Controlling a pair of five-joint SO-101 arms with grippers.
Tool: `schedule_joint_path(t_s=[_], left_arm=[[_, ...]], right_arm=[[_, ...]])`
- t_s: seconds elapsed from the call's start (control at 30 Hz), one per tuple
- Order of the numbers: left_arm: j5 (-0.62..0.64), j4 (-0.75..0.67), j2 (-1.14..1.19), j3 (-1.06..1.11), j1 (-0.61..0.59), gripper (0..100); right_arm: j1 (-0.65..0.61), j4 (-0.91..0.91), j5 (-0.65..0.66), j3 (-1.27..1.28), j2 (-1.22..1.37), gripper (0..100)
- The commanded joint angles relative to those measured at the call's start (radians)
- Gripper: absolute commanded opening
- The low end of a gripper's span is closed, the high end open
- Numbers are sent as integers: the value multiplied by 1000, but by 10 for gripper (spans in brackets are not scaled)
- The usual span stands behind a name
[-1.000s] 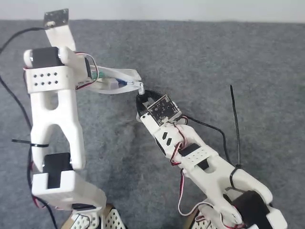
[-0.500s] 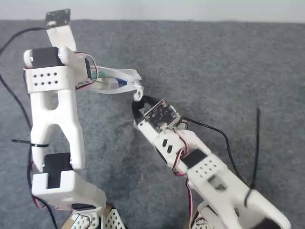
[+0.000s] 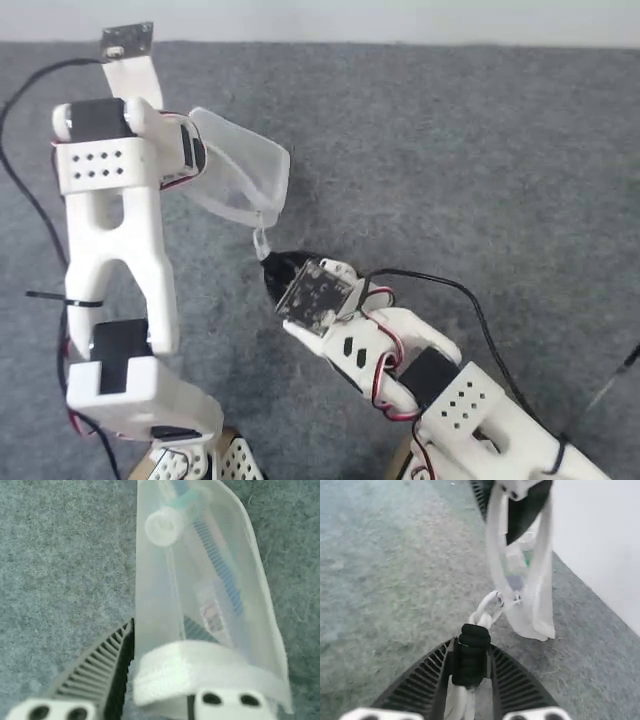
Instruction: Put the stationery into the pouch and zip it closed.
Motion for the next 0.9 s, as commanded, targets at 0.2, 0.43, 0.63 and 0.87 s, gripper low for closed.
schedule_joint_path(t_s=[0.2, 0.43, 0.63, 0.87], left_arm=[[-84, -92, -304, 246, 121, 201], [-152, -152, -445, 414, 255, 253], [-213, -152, -611, 527, 339, 253], [-227, -153, -835, 618, 353, 254]], right_arm=[[-114, 24, 29, 14, -56, 6], [-147, 50, 29, 14, -58, 6], [-147, 50, 29, 15, -59, 6], [-142, 50, 29, 12, -59, 6]])
